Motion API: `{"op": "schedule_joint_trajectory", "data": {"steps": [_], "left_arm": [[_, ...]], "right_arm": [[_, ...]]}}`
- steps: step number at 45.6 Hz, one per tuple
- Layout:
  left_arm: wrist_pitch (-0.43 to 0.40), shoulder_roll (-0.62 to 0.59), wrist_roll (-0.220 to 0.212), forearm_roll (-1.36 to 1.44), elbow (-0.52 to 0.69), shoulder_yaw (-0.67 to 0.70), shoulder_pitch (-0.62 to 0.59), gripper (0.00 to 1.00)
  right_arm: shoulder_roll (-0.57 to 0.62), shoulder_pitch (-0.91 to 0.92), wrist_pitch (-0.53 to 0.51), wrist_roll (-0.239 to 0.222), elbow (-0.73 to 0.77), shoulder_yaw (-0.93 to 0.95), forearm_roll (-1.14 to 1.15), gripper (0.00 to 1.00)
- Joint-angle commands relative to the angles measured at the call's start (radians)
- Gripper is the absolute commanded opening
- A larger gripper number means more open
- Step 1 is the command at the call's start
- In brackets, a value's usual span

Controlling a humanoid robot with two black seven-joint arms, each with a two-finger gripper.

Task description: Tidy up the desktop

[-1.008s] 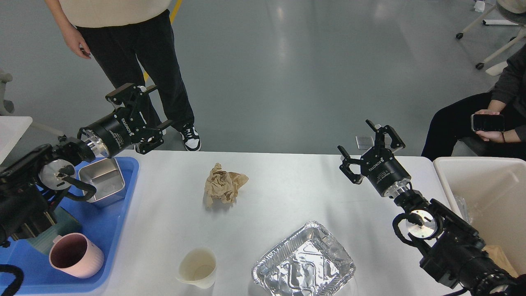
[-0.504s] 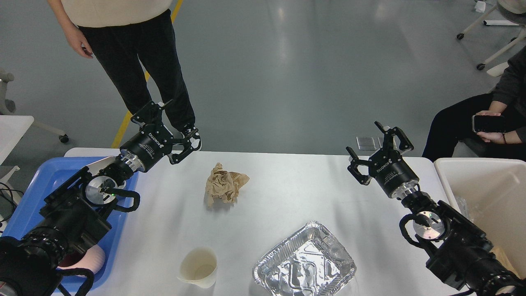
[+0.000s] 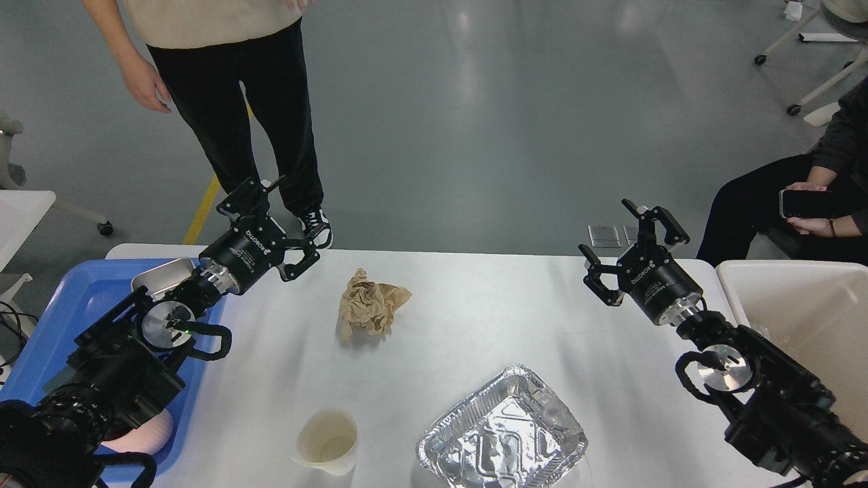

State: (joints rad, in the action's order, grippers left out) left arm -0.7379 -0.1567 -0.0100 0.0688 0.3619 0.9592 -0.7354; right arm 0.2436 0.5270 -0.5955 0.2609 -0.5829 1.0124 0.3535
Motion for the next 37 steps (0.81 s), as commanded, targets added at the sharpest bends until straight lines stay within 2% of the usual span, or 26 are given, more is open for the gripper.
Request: {"op": "schedule_joint_trajectory", "data": {"steps": [1, 7, 14, 23, 31, 37], "left_arm": [[0.000, 0.000, 0.002, 0.000, 0.000, 0.001, 0.001, 0.96], [0.000, 0.005, 0.007, 0.000, 0.000, 0.000, 0.002, 0.96], [-0.001, 0.036, 0.008, 0.002, 0.000, 0.000, 0.030, 0.96], [-0.006, 0.062, 0.041, 0.002, 0.002, -0.003, 0.048, 0.96], [-0.005, 0.085, 0.042, 0.005, -0.001, -0.005, 0.050, 0.96], [-0.005, 0.092, 0.042, 0.005, -0.001, -0.005, 0.051, 0.96]], "right_arm": [[0.166, 0.007, 0.039, -0.046, -0.133, -0.139, 0.117, 1.00], [0.423, 0.053, 0.043, -0.092, -0.300, -0.357, 0.157, 1.00], [0.758, 0.134, 0.040, -0.181, -0.544, -0.589, 0.202, 1.00], [1.158, 0.148, -0.013, -0.259, -0.876, -0.647, 0.452, 1.00], [1.394, 0.119, -0.075, -0.265, -1.060, -0.638, 0.489, 1.00], [1.490, 0.119, -0.101, -0.265, -1.123, -0.637, 0.490, 1.00]]}}
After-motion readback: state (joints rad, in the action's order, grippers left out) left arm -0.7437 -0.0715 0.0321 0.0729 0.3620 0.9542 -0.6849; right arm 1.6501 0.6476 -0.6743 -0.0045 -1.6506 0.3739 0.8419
